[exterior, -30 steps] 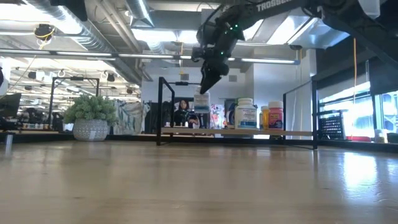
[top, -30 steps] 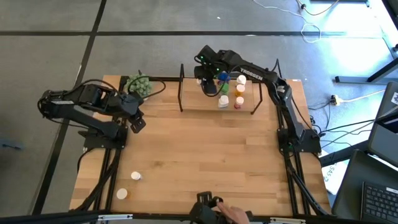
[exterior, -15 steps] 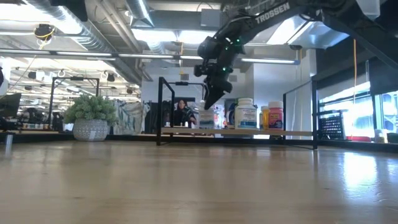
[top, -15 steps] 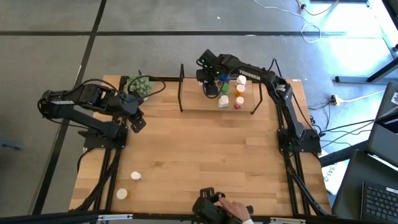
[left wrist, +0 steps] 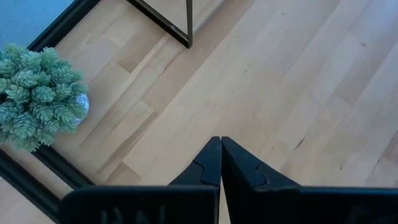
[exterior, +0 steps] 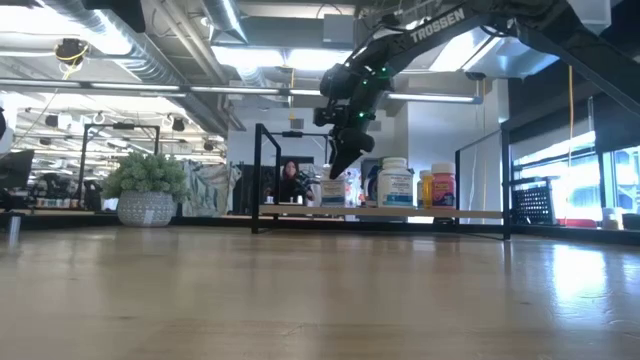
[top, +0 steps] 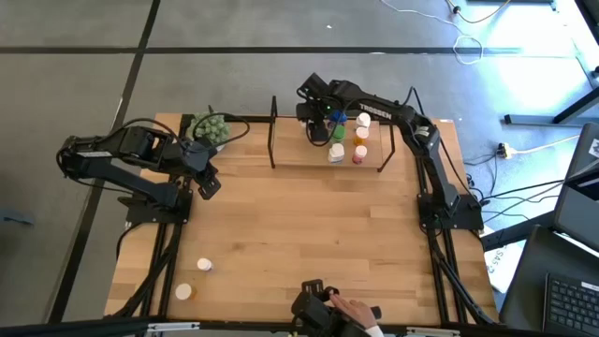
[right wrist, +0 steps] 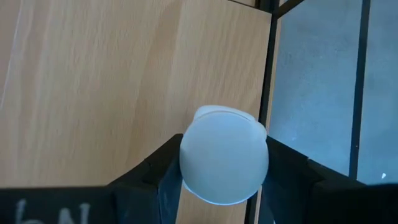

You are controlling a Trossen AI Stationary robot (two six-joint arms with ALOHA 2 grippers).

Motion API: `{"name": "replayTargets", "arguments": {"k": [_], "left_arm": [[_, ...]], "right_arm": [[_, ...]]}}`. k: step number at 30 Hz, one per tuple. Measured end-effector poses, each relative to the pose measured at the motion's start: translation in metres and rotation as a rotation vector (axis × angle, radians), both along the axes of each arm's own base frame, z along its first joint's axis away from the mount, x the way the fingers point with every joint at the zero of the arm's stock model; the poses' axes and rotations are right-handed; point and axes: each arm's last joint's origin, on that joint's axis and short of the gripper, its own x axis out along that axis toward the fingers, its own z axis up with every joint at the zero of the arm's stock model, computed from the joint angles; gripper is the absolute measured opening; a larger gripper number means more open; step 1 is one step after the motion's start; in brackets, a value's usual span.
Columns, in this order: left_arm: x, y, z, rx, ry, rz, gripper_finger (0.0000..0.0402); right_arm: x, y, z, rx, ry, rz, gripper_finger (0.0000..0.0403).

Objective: Pick and place medicine bottles onto shelf by color
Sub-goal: Put the white blue medicine bottle on the shelf

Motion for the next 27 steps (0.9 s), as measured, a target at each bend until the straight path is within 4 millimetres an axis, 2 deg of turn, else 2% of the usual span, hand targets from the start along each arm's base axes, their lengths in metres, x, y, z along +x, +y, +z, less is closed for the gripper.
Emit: {"name": "replayTargets", "arguments": {"k": [17, 27], "left_arm": [[0.0000, 0.0000, 0.0000, 0.000, 0.000, 0.000, 0.0000], [0.0001, 0.0000, 0.0000, -0.001, -0.002, 0.002, 0.0000]], "right_arm": [[0.0007, -0.0002, -0.0015, -0.012, 0.008, 0.013, 0.0184], [0.0007, -0.0003, -0.0015, -0.013, 0.009, 0.013, 0.0234]]}}
